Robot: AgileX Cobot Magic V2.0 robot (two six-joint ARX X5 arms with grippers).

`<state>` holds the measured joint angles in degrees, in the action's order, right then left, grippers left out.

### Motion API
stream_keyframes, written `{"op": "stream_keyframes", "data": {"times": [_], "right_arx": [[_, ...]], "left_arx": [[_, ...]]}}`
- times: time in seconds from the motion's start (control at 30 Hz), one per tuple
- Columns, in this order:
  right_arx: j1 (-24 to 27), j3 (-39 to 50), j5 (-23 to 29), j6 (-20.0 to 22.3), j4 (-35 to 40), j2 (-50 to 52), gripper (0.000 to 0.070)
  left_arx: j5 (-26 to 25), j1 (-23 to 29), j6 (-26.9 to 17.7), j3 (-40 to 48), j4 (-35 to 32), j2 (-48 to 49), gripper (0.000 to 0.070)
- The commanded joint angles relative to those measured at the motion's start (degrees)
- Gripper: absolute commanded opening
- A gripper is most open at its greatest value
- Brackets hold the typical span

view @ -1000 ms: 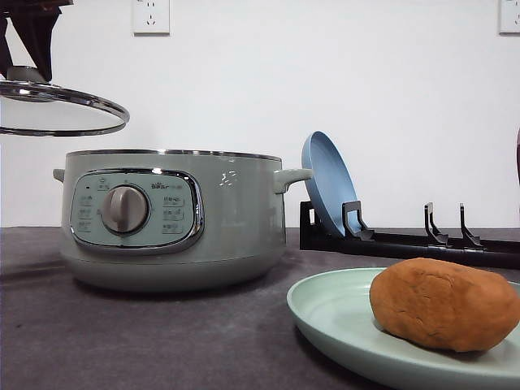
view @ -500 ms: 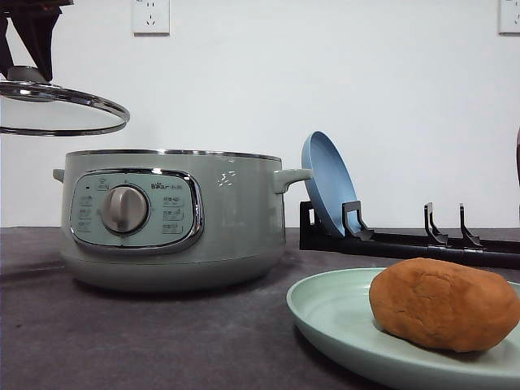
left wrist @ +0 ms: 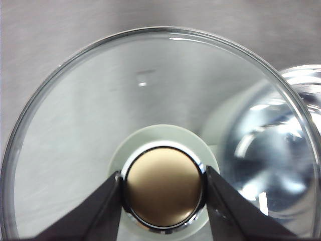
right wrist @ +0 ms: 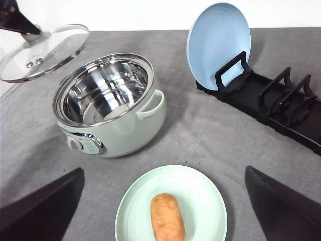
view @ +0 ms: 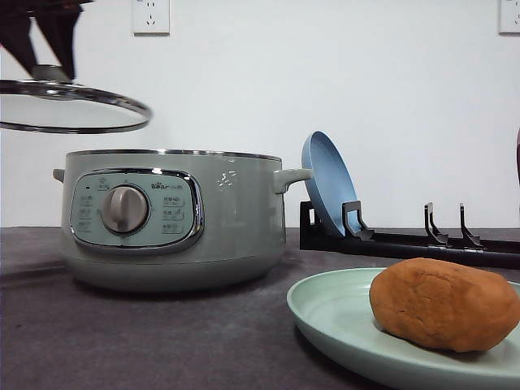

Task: Transfer potato from steamer to green plate

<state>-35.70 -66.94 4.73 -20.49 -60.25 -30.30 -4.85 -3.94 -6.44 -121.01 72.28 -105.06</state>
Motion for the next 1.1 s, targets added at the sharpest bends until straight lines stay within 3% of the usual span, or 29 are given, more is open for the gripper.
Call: {"op": "stream_keyframes", "data": {"times": [0.0,0.6,1.07], "right_arx": [[-0.55,-1.01,0.24,-0.7,0.97,-0.28,0.0649],[-0.55,-1.01,0.24,-0.47,1.16,-0.28,0.0649],[-0.55,-1.01,-0.2,-0.52,1.15,-0.28,0.0649]], "left_arx": [[-0.74,-1.71,0.56,-2.75,-1.59,-0.09,0.0],[-0.71,-18.21,0.75,-2.73,-1.75,-0.11,0.0],[-0.71,-20.25,0.5,-2.69,-2.22,-0.11,0.0]]}}
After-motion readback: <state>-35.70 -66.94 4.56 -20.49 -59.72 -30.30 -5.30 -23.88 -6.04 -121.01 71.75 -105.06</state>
